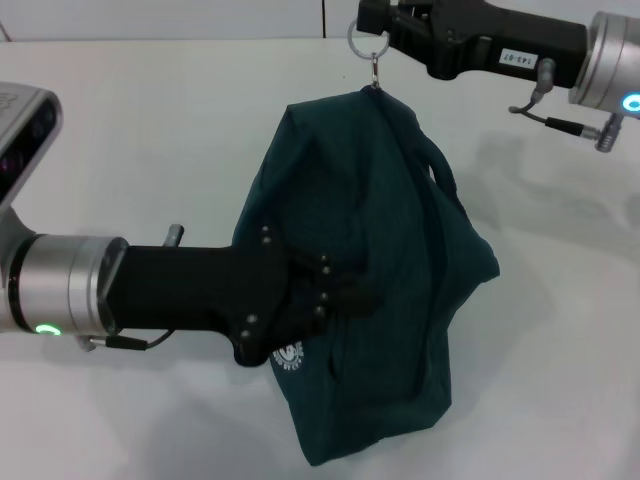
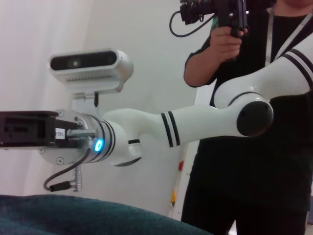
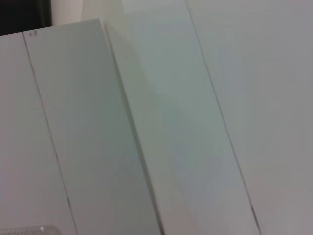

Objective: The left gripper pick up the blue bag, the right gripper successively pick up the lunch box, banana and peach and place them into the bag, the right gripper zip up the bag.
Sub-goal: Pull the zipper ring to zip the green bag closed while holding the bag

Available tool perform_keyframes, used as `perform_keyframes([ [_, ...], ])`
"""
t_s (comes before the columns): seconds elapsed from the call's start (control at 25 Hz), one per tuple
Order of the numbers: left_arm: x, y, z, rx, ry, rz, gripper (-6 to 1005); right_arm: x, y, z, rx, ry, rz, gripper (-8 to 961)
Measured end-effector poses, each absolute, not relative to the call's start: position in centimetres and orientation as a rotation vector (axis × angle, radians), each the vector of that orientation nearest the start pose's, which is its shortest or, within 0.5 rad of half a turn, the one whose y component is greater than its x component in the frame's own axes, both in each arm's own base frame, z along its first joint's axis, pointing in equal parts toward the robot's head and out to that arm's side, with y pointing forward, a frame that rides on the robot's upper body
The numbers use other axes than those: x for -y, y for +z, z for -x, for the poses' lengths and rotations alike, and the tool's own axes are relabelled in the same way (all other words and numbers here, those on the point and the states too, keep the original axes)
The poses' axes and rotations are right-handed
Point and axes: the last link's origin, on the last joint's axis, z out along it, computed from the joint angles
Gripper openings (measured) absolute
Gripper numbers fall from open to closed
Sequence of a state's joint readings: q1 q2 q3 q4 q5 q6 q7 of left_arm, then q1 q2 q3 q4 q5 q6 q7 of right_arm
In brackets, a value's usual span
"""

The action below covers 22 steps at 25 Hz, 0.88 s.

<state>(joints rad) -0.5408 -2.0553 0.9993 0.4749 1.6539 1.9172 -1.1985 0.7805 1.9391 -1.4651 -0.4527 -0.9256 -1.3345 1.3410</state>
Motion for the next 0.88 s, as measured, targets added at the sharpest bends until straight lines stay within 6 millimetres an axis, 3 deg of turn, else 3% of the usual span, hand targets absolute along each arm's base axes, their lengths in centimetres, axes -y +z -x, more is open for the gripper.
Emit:
perform_keyframes([
  [0.08,-27.5,-1.7,21.1,0.320,-1.299,2.995,54,-40.2,-0.1,-13.3,-0.460,1.236,2.634,51],
  [0.48,-29.5,0.9,24.8,0.520,-1.280,2.575,51,-38.4,1.4,-14.8,-0.476,1.321,2.536,53],
  [0.68,-29.8,1.5,26.4,0.572,-1.237,2.462,50,-37.6,1.8,-15.7,-0.525,1.365,2.482,53],
  [0.88,-29.9,1.7,26.4,0.574,-1.246,2.433,101,-37.4,1.9,-16.5,-0.575,1.376,2.453,54],
])
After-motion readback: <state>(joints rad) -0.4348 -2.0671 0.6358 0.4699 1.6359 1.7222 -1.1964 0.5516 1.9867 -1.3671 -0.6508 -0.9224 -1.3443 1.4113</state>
